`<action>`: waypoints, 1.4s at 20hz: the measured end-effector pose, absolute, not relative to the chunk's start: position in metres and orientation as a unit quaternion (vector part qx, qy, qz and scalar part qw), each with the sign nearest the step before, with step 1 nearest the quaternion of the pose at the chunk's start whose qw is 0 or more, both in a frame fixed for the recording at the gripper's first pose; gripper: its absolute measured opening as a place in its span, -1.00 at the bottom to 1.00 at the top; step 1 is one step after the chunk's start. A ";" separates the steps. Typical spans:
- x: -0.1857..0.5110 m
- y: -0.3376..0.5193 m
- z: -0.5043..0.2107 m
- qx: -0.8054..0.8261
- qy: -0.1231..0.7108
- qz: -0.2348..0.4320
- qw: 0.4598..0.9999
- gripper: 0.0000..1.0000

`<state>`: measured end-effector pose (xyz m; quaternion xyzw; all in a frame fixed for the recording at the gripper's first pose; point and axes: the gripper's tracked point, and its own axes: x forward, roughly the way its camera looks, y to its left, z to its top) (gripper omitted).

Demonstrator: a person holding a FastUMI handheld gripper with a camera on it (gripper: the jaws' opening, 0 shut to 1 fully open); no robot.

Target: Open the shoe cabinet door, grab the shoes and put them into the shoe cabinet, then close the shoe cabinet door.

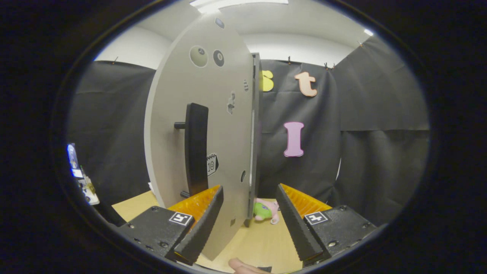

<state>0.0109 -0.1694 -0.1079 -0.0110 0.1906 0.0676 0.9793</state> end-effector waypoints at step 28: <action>0.078 -0.016 -0.130 -0.017 0.147 0.064 0.987 0.98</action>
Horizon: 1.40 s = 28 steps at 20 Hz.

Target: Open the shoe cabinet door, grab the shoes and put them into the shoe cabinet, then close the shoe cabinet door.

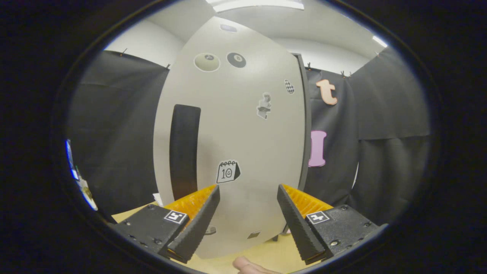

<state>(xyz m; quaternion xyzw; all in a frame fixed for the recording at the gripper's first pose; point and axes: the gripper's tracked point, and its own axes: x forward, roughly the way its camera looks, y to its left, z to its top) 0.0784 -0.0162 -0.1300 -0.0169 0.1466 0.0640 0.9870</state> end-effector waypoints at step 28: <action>-0.009 -0.042 -0.127 -0.004 0.125 0.009 0.992 0.98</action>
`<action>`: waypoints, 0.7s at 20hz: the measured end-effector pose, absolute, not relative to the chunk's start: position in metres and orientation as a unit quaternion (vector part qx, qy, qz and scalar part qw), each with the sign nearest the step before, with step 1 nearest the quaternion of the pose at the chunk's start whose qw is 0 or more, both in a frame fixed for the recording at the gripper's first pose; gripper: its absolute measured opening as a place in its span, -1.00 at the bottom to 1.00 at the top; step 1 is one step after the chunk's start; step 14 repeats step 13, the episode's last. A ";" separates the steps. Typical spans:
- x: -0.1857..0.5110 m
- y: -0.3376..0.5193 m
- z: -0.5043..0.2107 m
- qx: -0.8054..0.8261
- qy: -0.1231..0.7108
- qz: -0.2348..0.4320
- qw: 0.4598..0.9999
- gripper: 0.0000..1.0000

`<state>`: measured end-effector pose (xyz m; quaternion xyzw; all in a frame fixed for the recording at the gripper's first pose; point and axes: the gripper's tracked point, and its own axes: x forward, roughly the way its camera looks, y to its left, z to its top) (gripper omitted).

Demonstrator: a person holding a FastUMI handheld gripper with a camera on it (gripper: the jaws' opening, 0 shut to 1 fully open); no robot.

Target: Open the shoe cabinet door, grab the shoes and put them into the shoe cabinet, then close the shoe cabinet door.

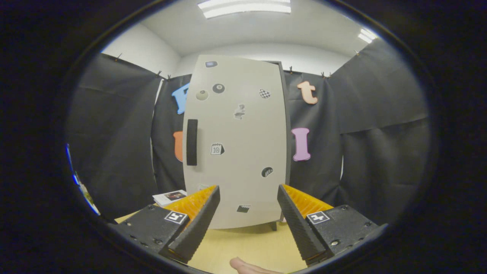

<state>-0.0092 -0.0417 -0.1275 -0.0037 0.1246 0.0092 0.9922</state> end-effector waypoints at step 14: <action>-0.020 -0.037 -0.134 -0.024 0.109 0.009 0.994 0.98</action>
